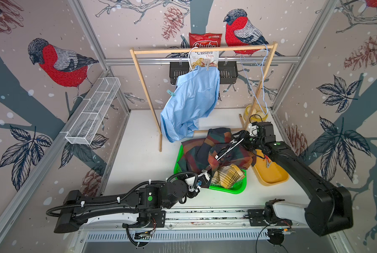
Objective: Remove the clothespins securing long-sleeve shirts to the hanger
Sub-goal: Place the long-sleeve shirt at the bin.
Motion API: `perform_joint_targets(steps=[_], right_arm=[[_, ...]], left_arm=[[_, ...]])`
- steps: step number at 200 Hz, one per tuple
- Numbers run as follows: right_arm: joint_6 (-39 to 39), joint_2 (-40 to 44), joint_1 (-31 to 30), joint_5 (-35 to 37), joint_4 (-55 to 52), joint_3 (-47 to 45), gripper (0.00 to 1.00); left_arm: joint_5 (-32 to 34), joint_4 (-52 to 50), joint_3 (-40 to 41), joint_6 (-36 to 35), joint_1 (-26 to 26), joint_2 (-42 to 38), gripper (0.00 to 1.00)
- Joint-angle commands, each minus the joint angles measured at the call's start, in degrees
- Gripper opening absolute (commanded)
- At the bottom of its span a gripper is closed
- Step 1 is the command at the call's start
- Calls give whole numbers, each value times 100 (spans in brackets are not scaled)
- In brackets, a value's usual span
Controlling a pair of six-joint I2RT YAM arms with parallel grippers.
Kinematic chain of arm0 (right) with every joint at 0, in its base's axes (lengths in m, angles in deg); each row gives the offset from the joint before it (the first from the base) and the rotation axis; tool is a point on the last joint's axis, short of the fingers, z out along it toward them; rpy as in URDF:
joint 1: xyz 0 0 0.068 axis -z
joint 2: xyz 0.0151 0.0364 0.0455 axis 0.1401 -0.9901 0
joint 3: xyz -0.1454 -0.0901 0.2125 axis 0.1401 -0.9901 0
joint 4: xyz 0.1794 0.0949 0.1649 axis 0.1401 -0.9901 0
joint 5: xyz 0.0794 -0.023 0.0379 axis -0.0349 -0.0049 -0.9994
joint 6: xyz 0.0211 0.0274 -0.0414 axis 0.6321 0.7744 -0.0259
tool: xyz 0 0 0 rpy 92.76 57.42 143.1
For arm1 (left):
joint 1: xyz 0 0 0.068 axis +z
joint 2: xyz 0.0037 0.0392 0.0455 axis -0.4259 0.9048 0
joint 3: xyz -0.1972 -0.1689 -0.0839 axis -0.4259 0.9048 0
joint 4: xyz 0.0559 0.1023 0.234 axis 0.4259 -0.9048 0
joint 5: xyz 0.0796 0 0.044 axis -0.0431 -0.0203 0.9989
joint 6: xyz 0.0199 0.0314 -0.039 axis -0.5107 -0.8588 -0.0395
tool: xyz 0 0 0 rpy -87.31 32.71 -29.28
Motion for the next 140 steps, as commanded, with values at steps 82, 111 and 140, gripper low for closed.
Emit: perform_joint_targets(steps=[82, 111, 140], right_arm=[[-154, -174, 260, -214, -4, -109, 50], [-194, -217, 294, -209, -38, -3, 50], [-148, -308, 297, -335, 79, -12, 46]], left_arm=[[106, 279, 116, -13, -150, 129, 0], [81, 266, 98, 14, -186, 248, 0], [118, 277, 90, 14, -198, 330, 0]])
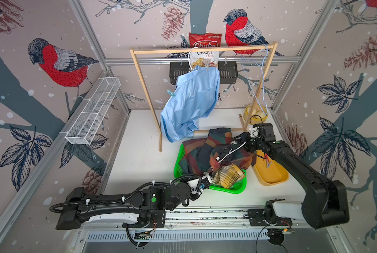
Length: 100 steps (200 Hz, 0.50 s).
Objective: Remove the clothespins securing long-sleeve shirts to the hanger
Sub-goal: Place the long-sleeve shirt at the bin.
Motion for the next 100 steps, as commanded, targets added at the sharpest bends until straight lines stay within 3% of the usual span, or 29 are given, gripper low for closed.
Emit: perform_joint_targets(steps=[1, 100], right_arm=[[-2, -46, -3, -149, 152, 17, 45], [1, -51, 28, -221, 121, 24, 30]], left_arm=[[-61, 115, -3, 27, -14, 42, 0], [-54, 89, 3, 71, -111, 192, 0]])
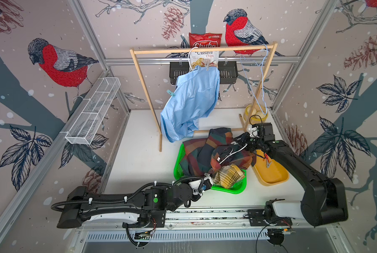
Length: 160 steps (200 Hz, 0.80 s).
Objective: Remove the clothespins securing long-sleeve shirts to the hanger
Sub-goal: Place the long-sleeve shirt at the bin, then remove the clamp from the hanger.
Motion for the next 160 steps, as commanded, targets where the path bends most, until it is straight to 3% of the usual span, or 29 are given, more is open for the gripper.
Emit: perform_joint_targets(steps=[1, 106, 160], right_arm=[[-17, 0, 2, -52, 59, 31, 30], [-174, 250, 73, 194, -101, -18, 12], [-169, 987, 956, 478, -310, -54, 9]], left_arm=[[-125, 59, 2, 69, -25, 39, 0], [40, 58, -6, 187, -27, 136, 0], [67, 53, 19, 305, 16, 14, 0]])
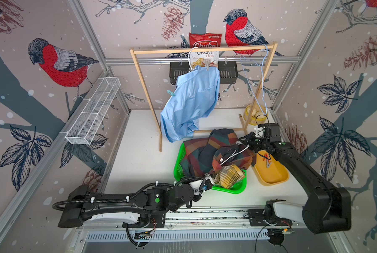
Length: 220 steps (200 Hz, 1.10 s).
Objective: Remove the clothespins securing long-sleeve shirts to the hanger
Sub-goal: Remove the clamp from the hanger, then place the clamp in the storage box.
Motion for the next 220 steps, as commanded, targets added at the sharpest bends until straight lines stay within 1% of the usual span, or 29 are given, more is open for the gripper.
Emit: perform_joint_targets(steps=[1, 31, 42, 52, 66, 78, 96, 117, 126, 141, 163, 178, 196, 220], right_arm=[[-133, 373, 374, 483, 103, -21, 9], [-246, 872, 1041, 307, 50, -329, 11], [-294, 967, 1133, 230, 59, -472, 12], [-356, 1007, 1191, 176, 14, -569, 15], [-425, 1075, 1266, 155, -72, -644, 14], [-391, 1207, 1372, 136, 22, -775, 17], [-313, 1298, 1583, -102, 264, -937, 18], [-289, 1231, 1847, -395, 315, -904, 23], [-251, 1196, 1930, -548, 397, -908, 23], [-241, 1143, 2037, -539, 399, -846, 24], [-186, 1088, 2197, -557, 507, -815, 23], [-78, 974, 2253, -741, 660, -829, 13], [-96, 872, 2261, -727, 646, -772, 7], [-180, 896, 2303, -530, 562, -767, 6]], left_arm=[[1, 50, 16, 157, 39, -76, 0], [-72, 41, 21, 251, 147, -208, 0], [-135, 64, 16, 271, 193, -249, 0], [-205, 80, 25, 278, 258, -284, 0], [-277, 78, 10, 298, 332, -290, 0], [-318, 68, 2, 299, 366, -277, 0], [-385, 32, -5, 315, 371, -216, 0], [-386, 21, -17, 322, 366, -163, 0], [-386, 15, -19, 331, 366, -154, 0], [-394, 14, -14, 333, 366, -136, 0], [-428, 5, -19, 324, 366, -108, 0], [-473, 13, -17, 327, 366, -84, 0], [-460, 5, -28, 325, 366, -34, 0], [-440, 5, -21, 342, 366, -55, 0]])
